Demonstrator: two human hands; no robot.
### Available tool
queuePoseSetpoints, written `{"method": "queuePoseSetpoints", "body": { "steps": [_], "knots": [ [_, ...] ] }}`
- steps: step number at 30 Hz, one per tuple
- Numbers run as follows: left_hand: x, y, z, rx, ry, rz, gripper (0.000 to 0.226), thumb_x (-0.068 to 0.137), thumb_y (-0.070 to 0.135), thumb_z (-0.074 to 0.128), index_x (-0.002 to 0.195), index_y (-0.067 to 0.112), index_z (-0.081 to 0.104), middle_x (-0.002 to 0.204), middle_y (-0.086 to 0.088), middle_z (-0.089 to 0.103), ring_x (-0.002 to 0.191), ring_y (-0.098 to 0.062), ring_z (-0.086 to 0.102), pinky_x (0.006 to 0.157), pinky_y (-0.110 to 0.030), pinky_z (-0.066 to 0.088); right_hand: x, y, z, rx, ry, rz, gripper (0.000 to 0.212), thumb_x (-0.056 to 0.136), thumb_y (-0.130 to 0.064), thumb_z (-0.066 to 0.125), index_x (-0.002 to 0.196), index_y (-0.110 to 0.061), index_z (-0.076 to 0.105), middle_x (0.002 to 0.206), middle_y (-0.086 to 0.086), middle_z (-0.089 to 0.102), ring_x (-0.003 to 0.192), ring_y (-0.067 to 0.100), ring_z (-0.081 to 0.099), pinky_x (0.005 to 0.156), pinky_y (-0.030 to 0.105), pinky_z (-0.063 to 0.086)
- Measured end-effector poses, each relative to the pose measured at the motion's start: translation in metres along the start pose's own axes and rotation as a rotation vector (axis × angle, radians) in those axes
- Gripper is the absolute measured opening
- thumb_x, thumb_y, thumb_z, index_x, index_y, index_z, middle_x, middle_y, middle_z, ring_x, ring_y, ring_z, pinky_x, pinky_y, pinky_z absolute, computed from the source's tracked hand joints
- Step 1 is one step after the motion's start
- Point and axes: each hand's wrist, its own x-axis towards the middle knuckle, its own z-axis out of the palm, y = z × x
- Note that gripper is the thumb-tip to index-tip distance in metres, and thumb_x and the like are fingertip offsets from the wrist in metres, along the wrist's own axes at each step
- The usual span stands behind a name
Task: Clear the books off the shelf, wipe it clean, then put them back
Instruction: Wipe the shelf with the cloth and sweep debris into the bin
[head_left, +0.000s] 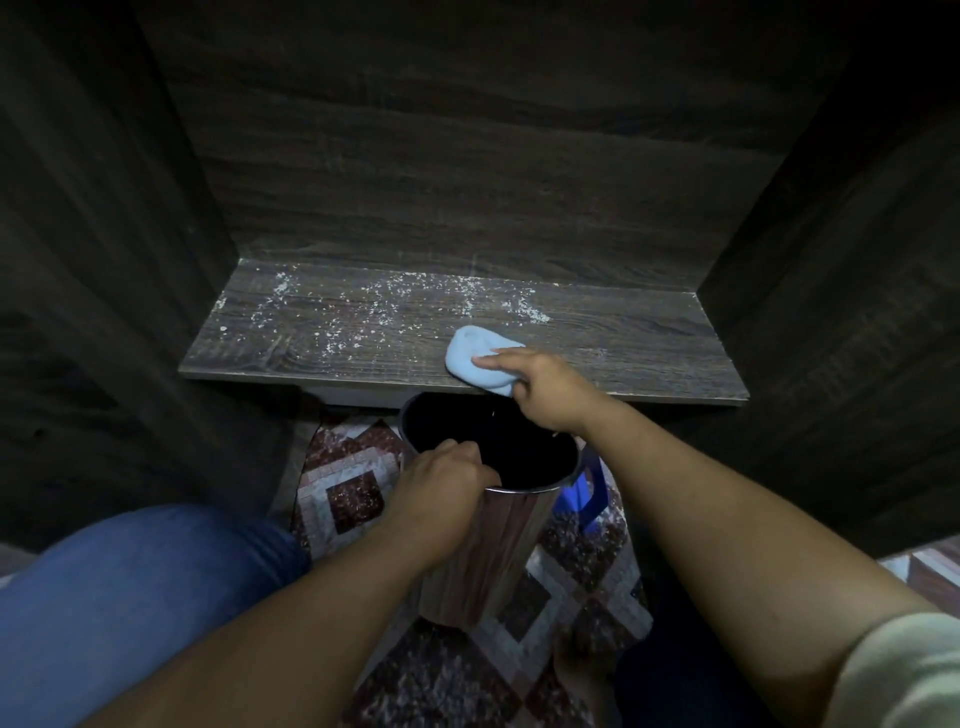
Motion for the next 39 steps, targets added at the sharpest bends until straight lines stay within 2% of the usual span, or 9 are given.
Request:
{"method": "queuePoseSetpoints", "body": {
  "steps": [4, 8, 11, 15, 19, 25, 30, 36, 39],
  "knots": [
    [0.0, 0.001, 0.001, -0.031, -0.063, -0.039, 0.044, 0.086, 0.009, 0.053, 0.122, 0.032, 0.063, 0.11, -0.002, 0.053, 0.106, -0.025, 0.048, 0.086, -0.035, 0.045, -0.009, -0.008, -0.013, -0.036, -0.126, 0.054, 0.061, 0.087, 0.003, 0.041, 0.13, -0.035, 0.059, 0.143, 0.002, 0.05, 0.12, 0.021, 0.054, 0.101, 0.028, 0.043],
    [0.0, 0.001, 0.001, -0.045, -0.101, -0.053, 0.04, 0.084, 0.018, 0.064, 0.121, 0.031, 0.064, 0.108, -0.003, 0.053, 0.107, -0.024, 0.048, 0.086, -0.032, 0.045, -0.02, -0.019, -0.034, -0.045, -0.093, 0.055, 0.055, 0.088, 0.0, 0.043, 0.13, -0.032, 0.059, 0.14, -0.002, 0.052, 0.07, -0.008, 0.057, 0.066, 0.011, 0.043],
    [0.001, 0.0, 0.0, -0.049, -0.119, -0.062, 0.045, 0.079, 0.021, 0.073, 0.121, 0.032, 0.064, 0.107, -0.002, 0.053, 0.106, -0.023, 0.047, 0.088, -0.032, 0.045, -0.027, -0.023, -0.039, 0.005, 0.171, -0.044, 0.049, 0.085, 0.0, 0.051, 0.128, -0.022, 0.06, 0.135, 0.004, 0.056, 0.112, 0.013, 0.058, 0.095, 0.018, 0.039],
    [0.0, 0.001, -0.002, -0.056, -0.089, -0.067, 0.037, 0.085, 0.026, 0.067, 0.121, 0.031, 0.064, 0.107, -0.003, 0.053, 0.107, -0.024, 0.047, 0.087, -0.031, 0.044, -0.03, -0.021, -0.024, -0.011, 0.417, -0.073, 0.037, 0.083, 0.0, 0.056, 0.118, -0.011, 0.057, 0.12, 0.011, 0.052, 0.108, 0.025, 0.054, 0.09, 0.031, 0.042],
    [0.001, 0.001, -0.001, -0.039, -0.05, -0.076, 0.036, 0.09, 0.015, 0.054, 0.121, 0.031, 0.064, 0.106, -0.005, 0.051, 0.107, -0.026, 0.048, 0.081, -0.028, 0.039, -0.029, -0.014, -0.005, -0.133, 0.152, -0.008, 0.036, 0.081, 0.002, 0.057, 0.115, -0.008, 0.058, 0.119, 0.016, 0.054, 0.108, 0.034, 0.054, 0.089, 0.039, 0.046],
    [0.002, 0.0, -0.001, -0.017, -0.03, -0.063, 0.034, 0.093, 0.018, 0.052, 0.122, 0.03, 0.064, 0.108, -0.004, 0.053, 0.106, -0.024, 0.047, 0.083, -0.03, 0.04, -0.027, -0.029, -0.014, -0.07, 0.477, -0.109, 0.037, 0.078, 0.004, 0.056, 0.113, -0.005, 0.059, 0.115, 0.015, 0.055, 0.107, 0.033, 0.054, 0.089, 0.04, 0.047],
    [0.002, 0.003, -0.005, -0.009, -0.039, -0.066, 0.039, 0.091, 0.015, 0.049, 0.126, 0.026, 0.061, 0.112, -0.006, 0.052, 0.109, -0.025, 0.046, 0.084, -0.03, 0.04, -0.029, -0.02, -0.003, -0.168, 0.114, 0.021, 0.036, 0.081, 0.0, 0.056, 0.116, -0.009, 0.058, 0.119, 0.015, 0.056, 0.107, 0.035, 0.055, 0.086, 0.039, 0.047],
    [0.002, 0.005, -0.006, -0.013, -0.035, -0.066, 0.037, 0.092, 0.017, 0.05, 0.126, 0.027, 0.062, 0.112, -0.005, 0.052, 0.109, -0.025, 0.046, 0.083, -0.028, 0.039, -0.029, -0.031, -0.007, -0.048, 0.469, -0.139, 0.037, 0.079, 0.004, 0.055, 0.115, -0.005, 0.058, 0.119, 0.014, 0.053, 0.114, 0.031, 0.051, 0.096, 0.037, 0.044],
    [0.003, 0.005, -0.005, -0.006, -0.034, -0.064, 0.036, 0.092, 0.018, 0.051, 0.126, 0.028, 0.061, 0.111, -0.004, 0.053, 0.109, -0.024, 0.046, 0.084, -0.029, 0.04, -0.029, -0.024, -0.002, -0.138, 0.281, -0.047, 0.036, 0.082, 0.001, 0.055, 0.117, -0.007, 0.057, 0.12, 0.017, 0.054, 0.112, 0.035, 0.052, 0.094, 0.04, 0.045]
  ]
}}
